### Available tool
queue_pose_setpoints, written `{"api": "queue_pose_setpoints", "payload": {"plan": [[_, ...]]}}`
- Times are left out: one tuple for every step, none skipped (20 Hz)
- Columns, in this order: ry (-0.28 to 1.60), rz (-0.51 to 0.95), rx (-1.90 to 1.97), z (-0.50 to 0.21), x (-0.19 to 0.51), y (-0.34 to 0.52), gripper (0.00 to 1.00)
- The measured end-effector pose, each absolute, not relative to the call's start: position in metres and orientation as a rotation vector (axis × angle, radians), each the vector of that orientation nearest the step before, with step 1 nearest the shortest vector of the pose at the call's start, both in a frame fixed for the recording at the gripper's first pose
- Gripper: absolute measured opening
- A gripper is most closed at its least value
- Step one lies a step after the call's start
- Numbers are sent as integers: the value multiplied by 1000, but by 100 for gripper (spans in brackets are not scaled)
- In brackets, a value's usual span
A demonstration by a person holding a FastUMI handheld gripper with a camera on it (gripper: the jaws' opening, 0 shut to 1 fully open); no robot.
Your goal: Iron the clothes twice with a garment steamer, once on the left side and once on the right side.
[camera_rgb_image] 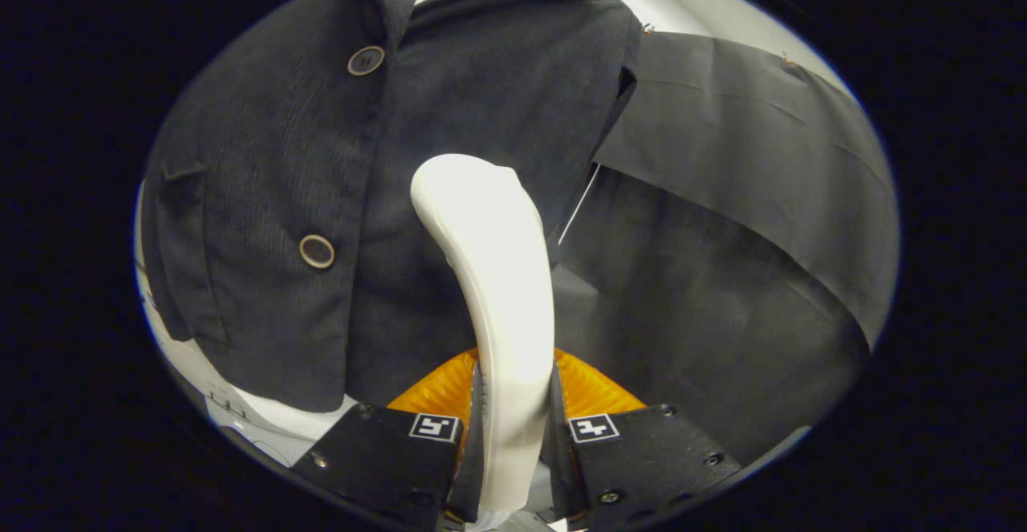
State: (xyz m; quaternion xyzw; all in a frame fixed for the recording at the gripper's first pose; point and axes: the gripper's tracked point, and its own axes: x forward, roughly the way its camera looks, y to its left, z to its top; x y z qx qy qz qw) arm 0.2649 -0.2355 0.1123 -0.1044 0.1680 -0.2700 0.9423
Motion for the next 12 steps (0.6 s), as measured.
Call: {"api": "queue_pose_setpoints", "payload": {"plan": [[348, -549, -214, 112, 265, -235, 37], [352, -548, -213, 113, 264, -235, 37], [355, -547, -215, 113, 264, -235, 36], [358, -546, -219, 112, 264, -235, 36], [360, -544, -224, 113, 264, -235, 37], [364, -542, -230, 111, 264, -236, 37], [370, -539, -230, 111, 264, -235, 37], [381, -534, -227, 109, 264, -236, 36], [396, -530, -220, 109, 264, -236, 37], [411, -524, -213, 109, 264, -236, 36], [429, -516, -200, 110, 263, -234, 36], [441, -515, -192, 110, 262, -234, 37]]}}
